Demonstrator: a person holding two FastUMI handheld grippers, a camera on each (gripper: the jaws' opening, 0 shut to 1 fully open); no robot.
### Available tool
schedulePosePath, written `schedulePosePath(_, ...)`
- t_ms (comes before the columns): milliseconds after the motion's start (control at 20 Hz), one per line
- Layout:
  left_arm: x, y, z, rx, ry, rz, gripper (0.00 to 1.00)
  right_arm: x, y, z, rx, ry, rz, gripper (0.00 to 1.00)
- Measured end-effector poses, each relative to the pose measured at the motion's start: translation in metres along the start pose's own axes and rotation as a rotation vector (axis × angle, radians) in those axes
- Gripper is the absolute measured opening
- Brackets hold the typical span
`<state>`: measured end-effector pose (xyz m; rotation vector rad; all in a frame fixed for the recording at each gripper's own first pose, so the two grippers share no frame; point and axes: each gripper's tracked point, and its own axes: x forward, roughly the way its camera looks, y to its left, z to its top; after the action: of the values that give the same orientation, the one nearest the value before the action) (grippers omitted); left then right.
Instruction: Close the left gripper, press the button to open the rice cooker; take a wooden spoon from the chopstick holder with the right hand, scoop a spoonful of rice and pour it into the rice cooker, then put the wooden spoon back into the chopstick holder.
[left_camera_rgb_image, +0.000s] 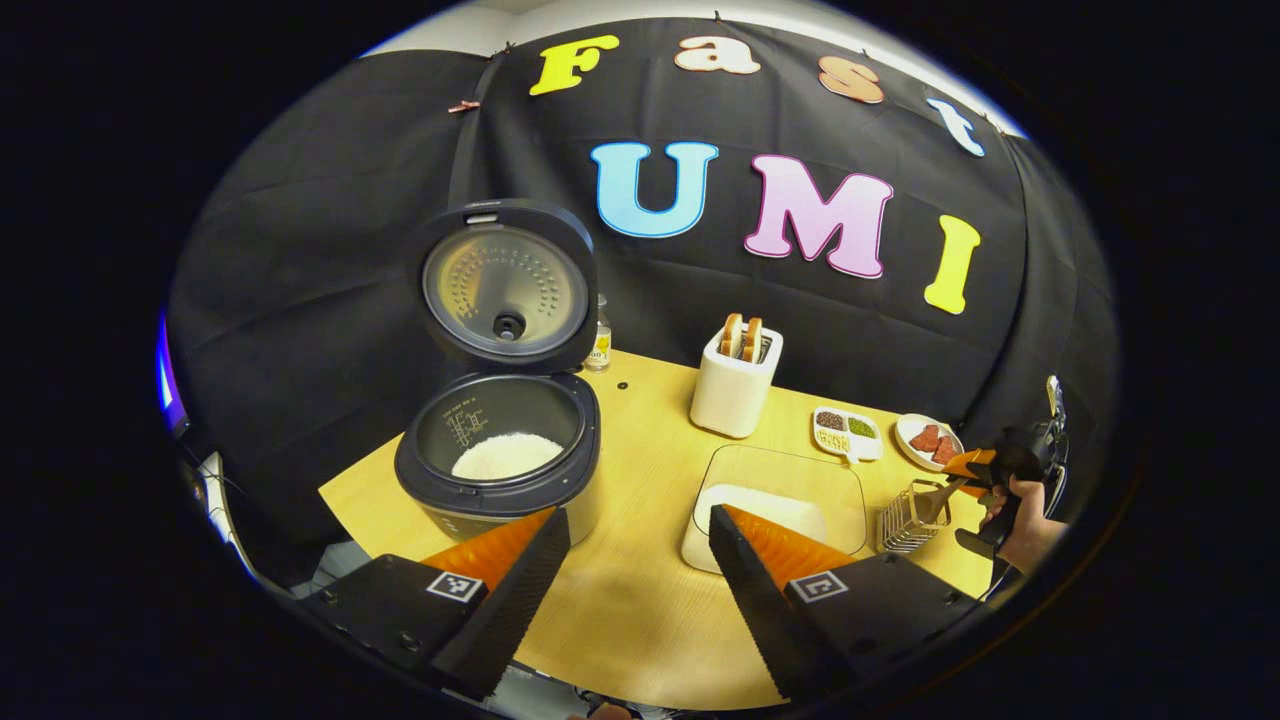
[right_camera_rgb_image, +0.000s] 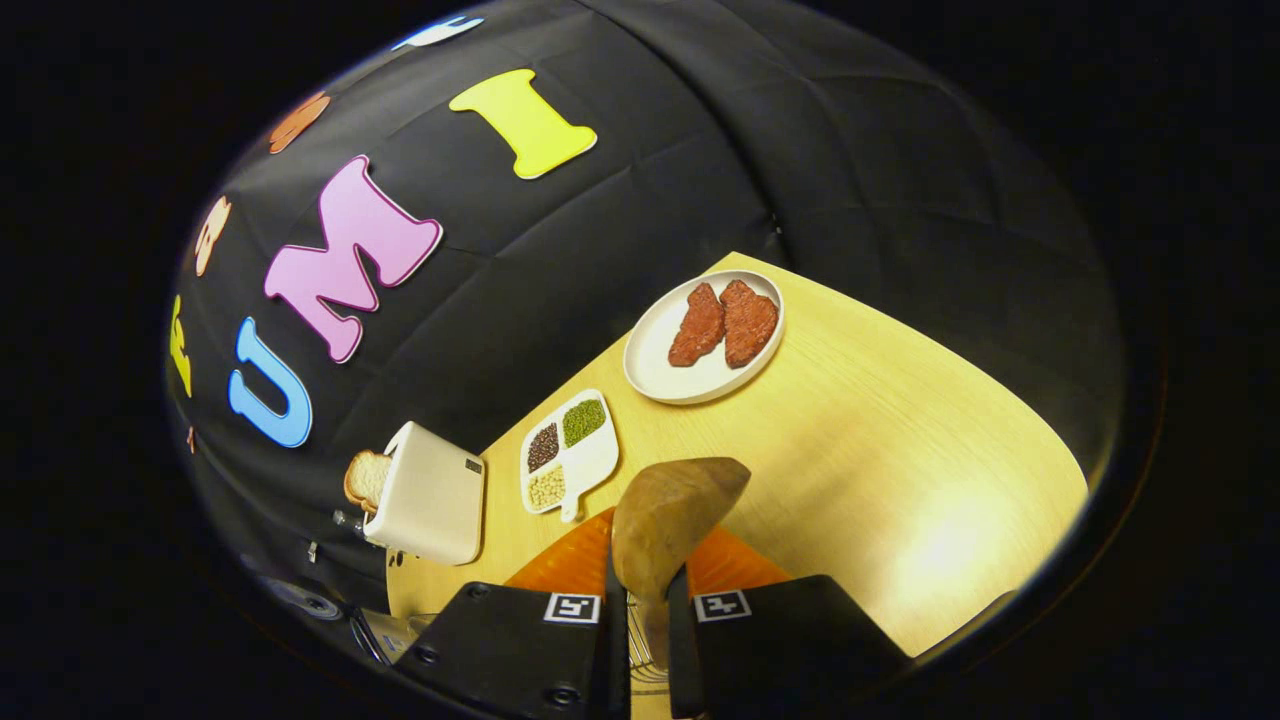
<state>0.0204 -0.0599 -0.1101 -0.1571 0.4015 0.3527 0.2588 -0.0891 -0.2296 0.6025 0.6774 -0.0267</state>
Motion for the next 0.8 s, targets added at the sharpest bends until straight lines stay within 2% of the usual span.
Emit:
schedulePosePath(400,0.002,0.013,0.008,-0.011,-0.022,-0.049,0.95,-0.039,0.029,0.034,0.035,-0.112,0.032,0.19)
schedulePosePath(600,0.003,0.030,0.014,-0.018,-0.038,-0.088,0.95,-0.070,0.057,0.044,-0.017,-0.170,0.051,0.19)
schedulePosePath(800,0.009,0.050,0.012,-0.035,-0.040,-0.144,0.95,-0.098,0.094,0.034,-0.053,-0.195,0.078,0.19)
